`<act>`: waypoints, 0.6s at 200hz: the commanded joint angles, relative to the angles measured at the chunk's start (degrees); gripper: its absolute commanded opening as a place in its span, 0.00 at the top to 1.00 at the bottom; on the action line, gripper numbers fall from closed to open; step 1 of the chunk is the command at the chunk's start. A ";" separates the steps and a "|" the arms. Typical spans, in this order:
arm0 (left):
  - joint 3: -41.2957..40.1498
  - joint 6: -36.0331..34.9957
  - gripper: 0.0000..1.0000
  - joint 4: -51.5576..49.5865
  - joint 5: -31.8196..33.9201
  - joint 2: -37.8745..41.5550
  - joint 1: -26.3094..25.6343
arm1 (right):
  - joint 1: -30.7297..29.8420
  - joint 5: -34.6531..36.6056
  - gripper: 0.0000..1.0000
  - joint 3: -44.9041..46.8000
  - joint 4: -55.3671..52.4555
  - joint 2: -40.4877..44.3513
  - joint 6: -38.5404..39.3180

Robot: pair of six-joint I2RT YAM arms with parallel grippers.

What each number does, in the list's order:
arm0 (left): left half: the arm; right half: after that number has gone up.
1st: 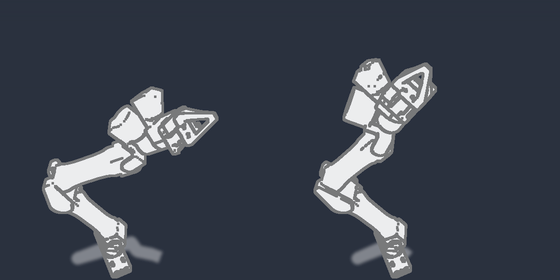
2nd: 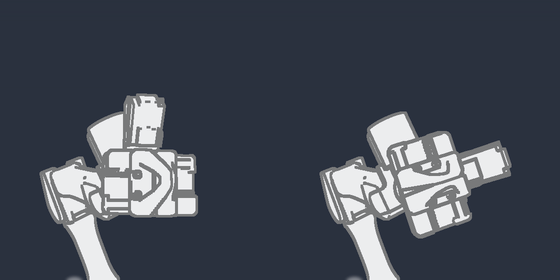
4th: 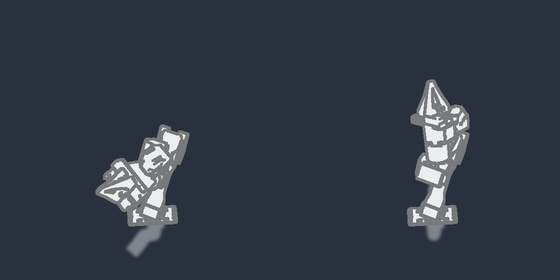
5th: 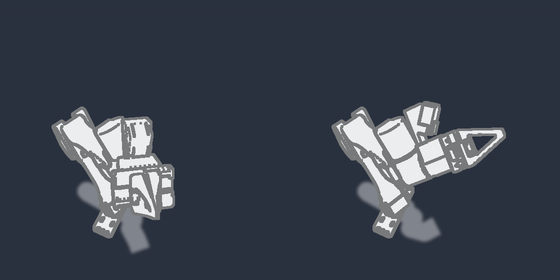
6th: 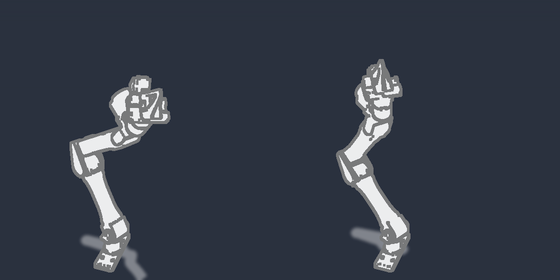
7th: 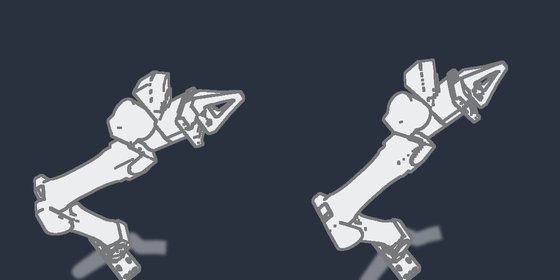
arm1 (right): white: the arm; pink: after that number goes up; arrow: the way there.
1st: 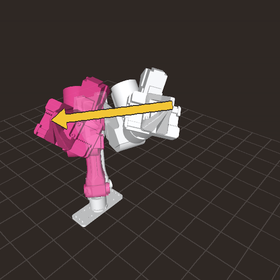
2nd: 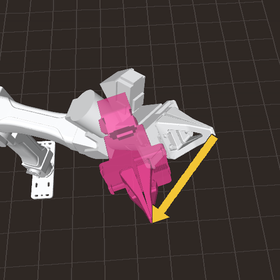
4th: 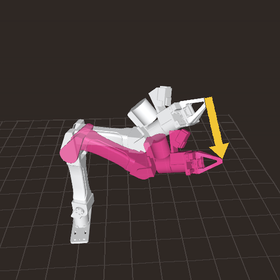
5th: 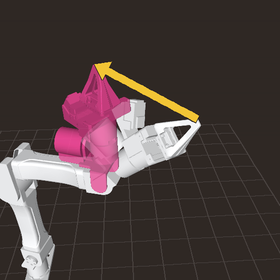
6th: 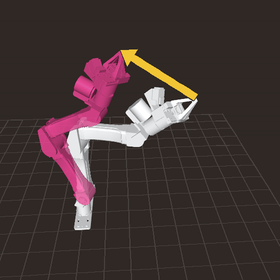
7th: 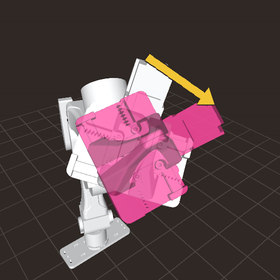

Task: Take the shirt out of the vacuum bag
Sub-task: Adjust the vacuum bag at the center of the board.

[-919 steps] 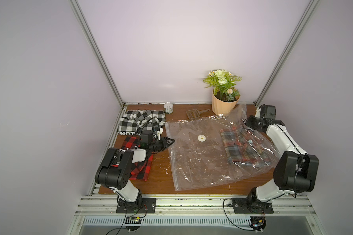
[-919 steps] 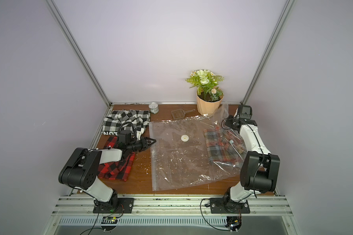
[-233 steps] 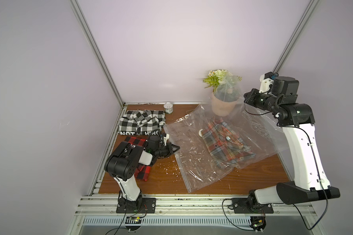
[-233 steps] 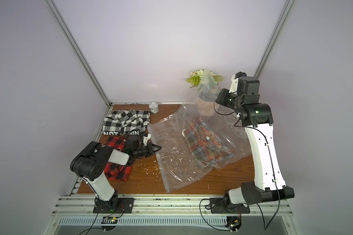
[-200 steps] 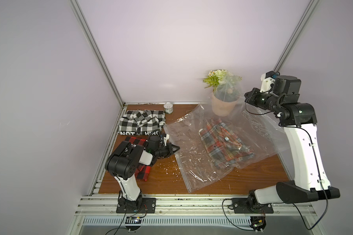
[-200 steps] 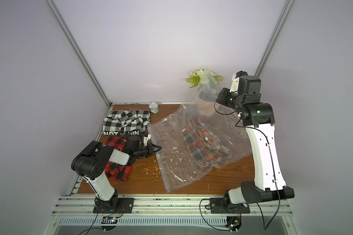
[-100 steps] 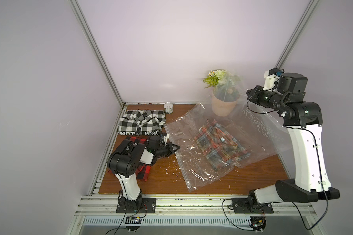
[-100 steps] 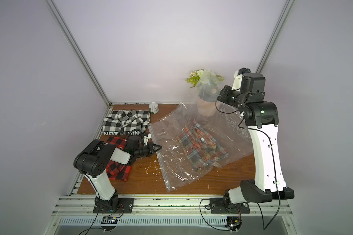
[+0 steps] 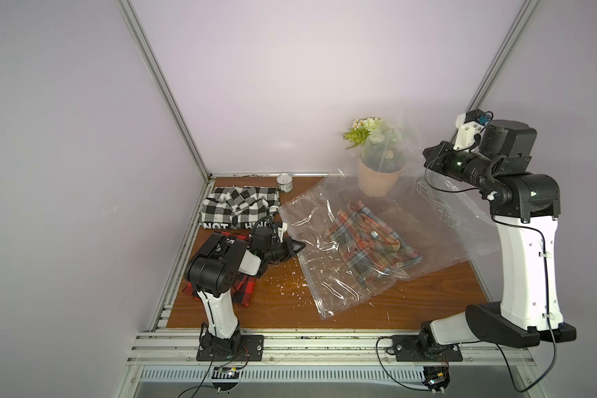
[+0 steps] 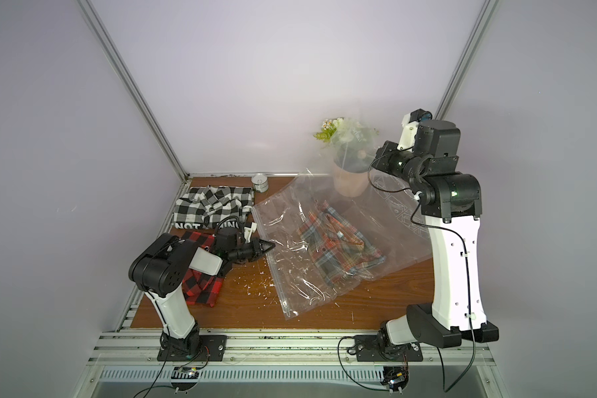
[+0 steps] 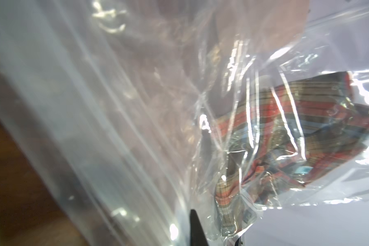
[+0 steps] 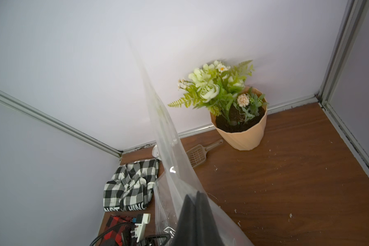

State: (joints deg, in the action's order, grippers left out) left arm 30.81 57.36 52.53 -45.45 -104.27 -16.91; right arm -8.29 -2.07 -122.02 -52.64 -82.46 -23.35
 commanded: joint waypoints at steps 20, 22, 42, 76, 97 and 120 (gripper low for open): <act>-0.44 2.19 0.93 2.05 -1.66 7.49 -0.53 | 0.57 3.29 1.00 17.63 8.16 4.68 0.41; -0.54 2.33 0.93 2.00 -1.68 7.67 -0.50 | 0.67 3.38 1.00 18.23 8.34 4.81 0.41; -0.47 1.95 0.93 0.73 -1.66 9.55 -0.50 | 1.96 3.25 1.00 24.23 10.44 5.54 0.41; 1.36 -0.72 0.93 -4.18 -2.20 10.17 -0.10 | 6.16 3.25 1.00 30.97 12.49 5.78 1.11; 1.93 -1.81 0.93 -6.20 -2.79 11.31 1.10 | 9.59 2.83 0.96 34.11 13.36 5.73 2.17; 1.74 -2.34 0.93 -7.74 -4.03 13.14 3.31 | 12.43 1.02 0.58 36.94 14.49 5.46 3.40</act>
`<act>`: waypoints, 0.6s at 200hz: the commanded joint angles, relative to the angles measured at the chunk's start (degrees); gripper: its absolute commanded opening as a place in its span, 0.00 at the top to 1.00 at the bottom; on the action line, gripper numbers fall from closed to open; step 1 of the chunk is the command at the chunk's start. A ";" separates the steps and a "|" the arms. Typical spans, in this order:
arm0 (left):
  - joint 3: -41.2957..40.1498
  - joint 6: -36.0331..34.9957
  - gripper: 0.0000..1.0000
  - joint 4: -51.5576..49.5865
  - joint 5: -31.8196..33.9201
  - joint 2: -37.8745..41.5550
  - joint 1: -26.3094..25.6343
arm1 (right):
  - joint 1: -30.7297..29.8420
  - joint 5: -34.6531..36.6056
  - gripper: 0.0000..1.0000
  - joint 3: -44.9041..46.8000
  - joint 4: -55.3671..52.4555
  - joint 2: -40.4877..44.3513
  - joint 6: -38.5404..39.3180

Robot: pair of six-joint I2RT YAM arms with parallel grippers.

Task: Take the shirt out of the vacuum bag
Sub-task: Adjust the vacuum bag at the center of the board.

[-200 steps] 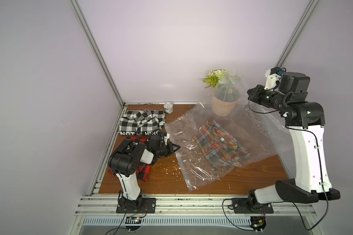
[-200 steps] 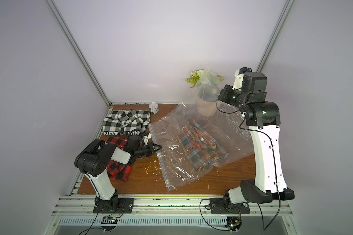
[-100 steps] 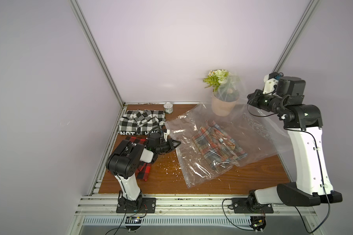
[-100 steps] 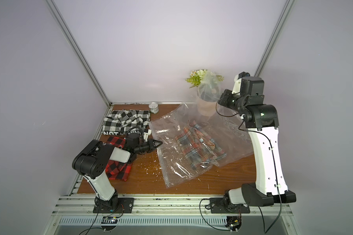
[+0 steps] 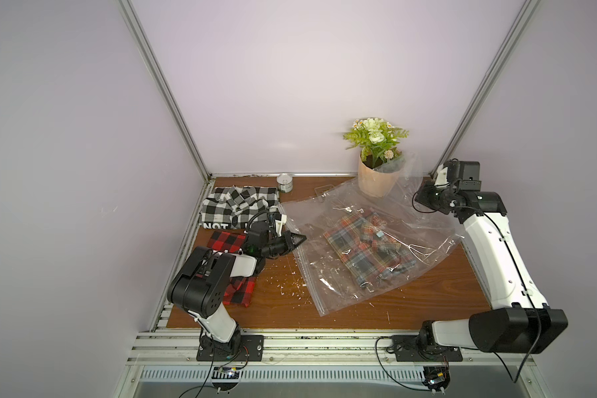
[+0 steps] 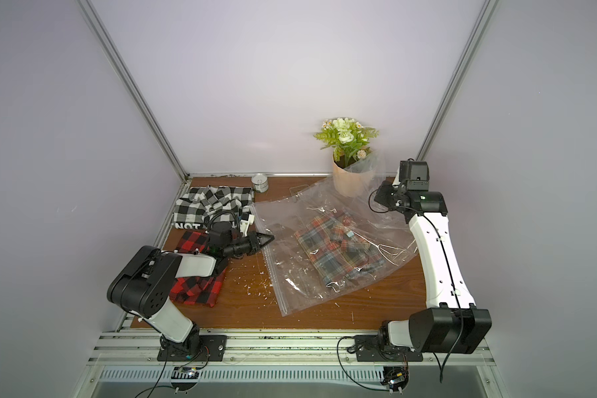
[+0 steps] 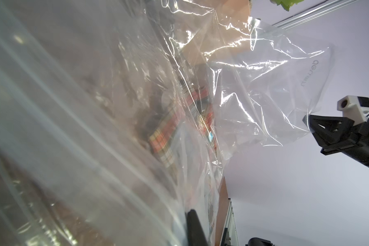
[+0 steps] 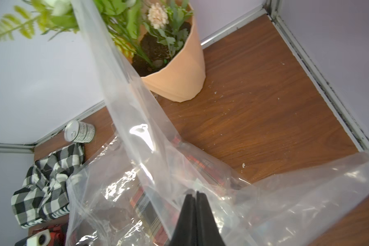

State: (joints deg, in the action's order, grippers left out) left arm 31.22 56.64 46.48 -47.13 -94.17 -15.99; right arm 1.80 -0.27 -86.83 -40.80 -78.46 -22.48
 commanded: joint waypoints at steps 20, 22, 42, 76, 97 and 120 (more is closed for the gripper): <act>1.62 -3.15 0.93 -4.89 -2.89 5.34 4.40 | 2.59 -2.63 0.31 4.81 4.53 2.33 2.73; 1.71 -3.39 0.93 -5.28 -2.88 5.56 4.45 | 2.57 -2.87 0.30 5.11 4.79 2.52 2.75; 3.13 -5.31 0.93 -8.93 -2.88 6.76 4.48 | 2.46 -4.42 0.22 7.38 5.91 4.09 2.91; 4.10 -4.97 0.93 -8.70 -3.83 6.72 3.72 | 1.60 -2.09 0.11 9.85 6.64 9.04 3.12; 4.21 -4.25 0.93 -8.07 -4.63 6.97 3.73 | 1.61 2.04 0.03 9.51 4.70 11.08 4.04; 4.37 -4.13 0.93 -8.28 -4.54 7.45 2.77 | 1.52 5.84 0.01 7.83 3.27 12.97 4.72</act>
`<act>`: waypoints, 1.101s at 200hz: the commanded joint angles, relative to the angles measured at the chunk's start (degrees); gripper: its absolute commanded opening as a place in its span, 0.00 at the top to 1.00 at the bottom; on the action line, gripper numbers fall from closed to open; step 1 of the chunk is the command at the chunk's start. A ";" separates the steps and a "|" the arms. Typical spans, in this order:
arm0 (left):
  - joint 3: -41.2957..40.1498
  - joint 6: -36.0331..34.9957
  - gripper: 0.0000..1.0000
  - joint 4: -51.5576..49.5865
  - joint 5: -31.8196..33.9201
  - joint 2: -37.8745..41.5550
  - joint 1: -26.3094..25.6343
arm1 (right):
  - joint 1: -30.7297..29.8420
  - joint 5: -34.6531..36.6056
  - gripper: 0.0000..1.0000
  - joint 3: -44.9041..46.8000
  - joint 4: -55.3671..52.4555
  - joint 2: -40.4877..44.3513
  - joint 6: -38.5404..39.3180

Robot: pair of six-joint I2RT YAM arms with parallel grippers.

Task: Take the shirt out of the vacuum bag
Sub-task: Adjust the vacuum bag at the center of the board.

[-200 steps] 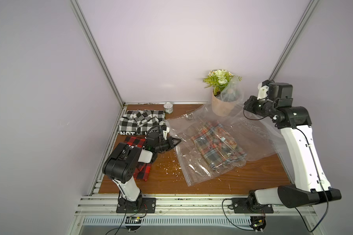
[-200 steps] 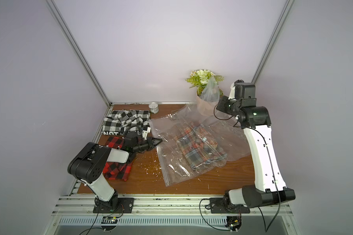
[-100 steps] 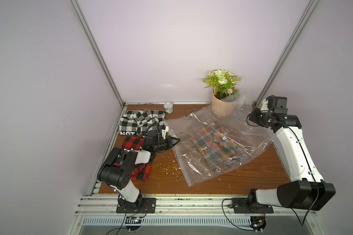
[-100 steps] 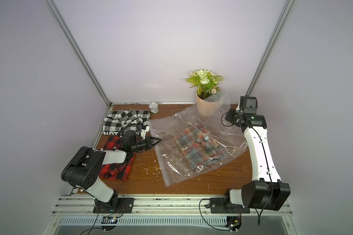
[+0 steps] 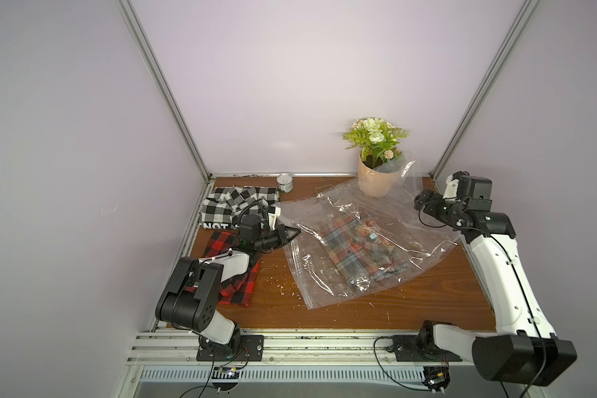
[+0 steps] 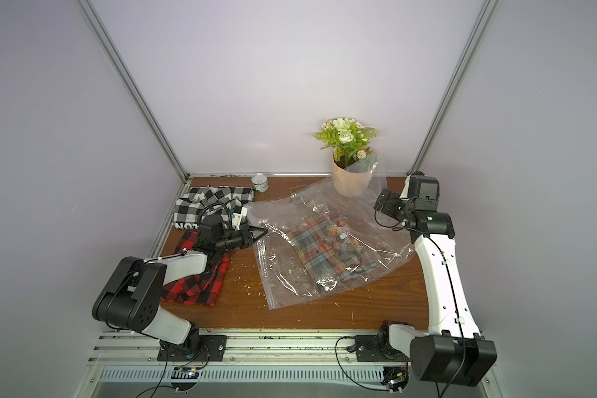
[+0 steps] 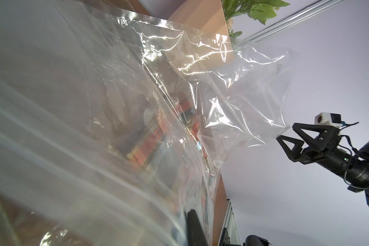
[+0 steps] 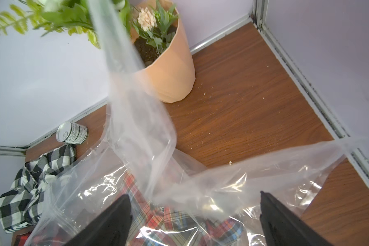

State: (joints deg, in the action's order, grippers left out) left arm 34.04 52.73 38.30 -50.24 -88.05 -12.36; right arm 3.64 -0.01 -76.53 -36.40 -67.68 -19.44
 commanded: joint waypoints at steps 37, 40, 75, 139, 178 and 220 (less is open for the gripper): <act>2.48 -1.39 0.93 -1.92 -0.41 1.37 -5.14 | -0.58 2.99 0.01 -6.30 -2.04 4.79 3.05; 2.35 -1.05 0.93 -1.52 -0.39 1.51 -5.32 | -0.83 1.92 0.01 -6.27 -1.78 4.97 2.93; 1.56 1.39 0.93 1.06 -0.66 3.06 -5.92 | -10.26 -1.20 0.01 -3.36 -0.43 6.87 1.03; 2.04 1.77 0.93 0.06 -0.71 5.79 -6.50 | -40.95 2.41 0.00 3.64 9.34 5.12 -6.14; 1.83 1.66 0.92 0.23 -0.74 5.35 -6.89 | -60.04 16.96 0.06 3.71 13.85 -2.80 -10.02; 2.23 2.85 0.92 2.07 -1.95 4.66 -6.95 | -74.47 32.24 0.10 12.47 22.29 -4.20 -15.93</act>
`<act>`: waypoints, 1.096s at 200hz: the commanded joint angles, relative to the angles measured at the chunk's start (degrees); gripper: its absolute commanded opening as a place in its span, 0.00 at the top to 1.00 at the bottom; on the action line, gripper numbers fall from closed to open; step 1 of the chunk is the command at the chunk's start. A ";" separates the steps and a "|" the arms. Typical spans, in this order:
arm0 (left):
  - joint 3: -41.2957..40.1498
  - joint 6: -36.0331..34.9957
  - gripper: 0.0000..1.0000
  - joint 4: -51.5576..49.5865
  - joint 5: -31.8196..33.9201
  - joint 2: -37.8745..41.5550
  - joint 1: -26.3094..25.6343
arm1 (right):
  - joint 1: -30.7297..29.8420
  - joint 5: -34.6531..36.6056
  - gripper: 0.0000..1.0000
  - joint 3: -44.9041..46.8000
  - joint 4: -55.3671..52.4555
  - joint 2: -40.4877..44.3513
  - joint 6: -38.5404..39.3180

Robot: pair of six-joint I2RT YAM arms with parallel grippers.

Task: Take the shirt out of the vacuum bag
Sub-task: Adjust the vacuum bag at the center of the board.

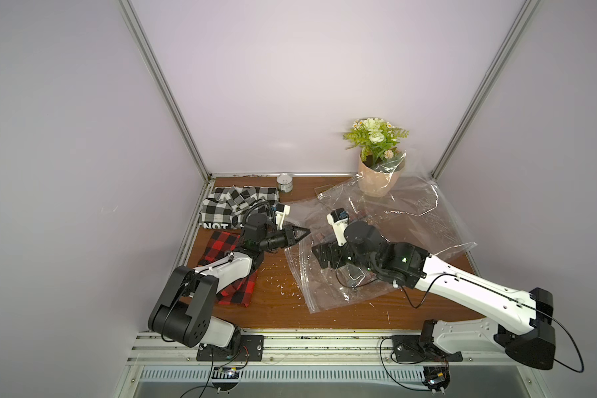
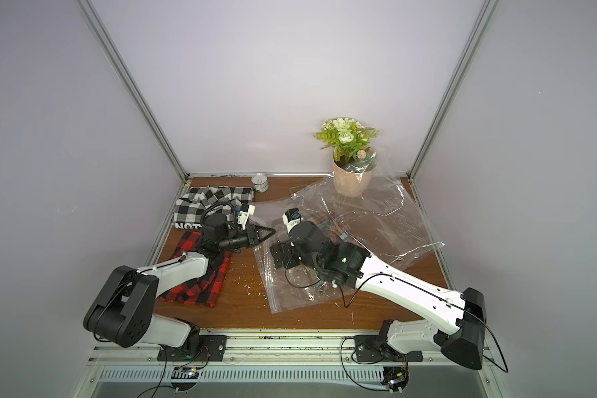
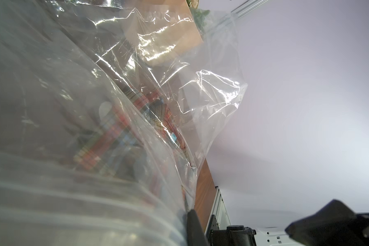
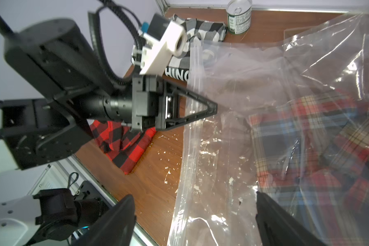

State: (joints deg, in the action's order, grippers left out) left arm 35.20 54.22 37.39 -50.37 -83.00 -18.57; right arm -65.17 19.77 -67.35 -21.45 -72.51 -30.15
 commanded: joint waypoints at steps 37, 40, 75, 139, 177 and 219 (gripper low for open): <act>1.54 2.98 0.92 5.13 -3.04 -1.49 -0.77 | -15.25 23.95 0.10 2.56 5.92 -6.58 -10.05; 1.65 3.05 0.92 5.15 -3.10 -1.59 -0.77 | -15.52 24.22 0.10 2.31 5.49 -7.27 -10.63; 1.99 3.77 0.93 5.70 -3.46 -1.73 -0.86 | -18.38 27.52 0.10 -0.12 3.50 -14.63 -14.48; 1.11 4.58 0.93 6.04 -3.27 -0.42 -1.03 | -19.33 32.77 0.07 -12.11 -8.08 -28.82 -17.72; 0.68 4.54 0.93 5.99 -3.20 -0.29 -1.10 | -19.37 35.86 0.05 -16.85 -16.09 -35.78 -21.62; 0.36 4.50 0.93 6.03 -3.21 -0.23 -1.10 | -18.65 37.38 0.06 -16.71 -16.46 -38.57 -21.72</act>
State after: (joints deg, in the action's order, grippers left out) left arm 35.73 58.30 41.06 -52.45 -84.60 -18.87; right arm -84.29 53.65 -83.50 -34.70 -111.72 -50.37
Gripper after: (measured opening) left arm 0.074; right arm 0.942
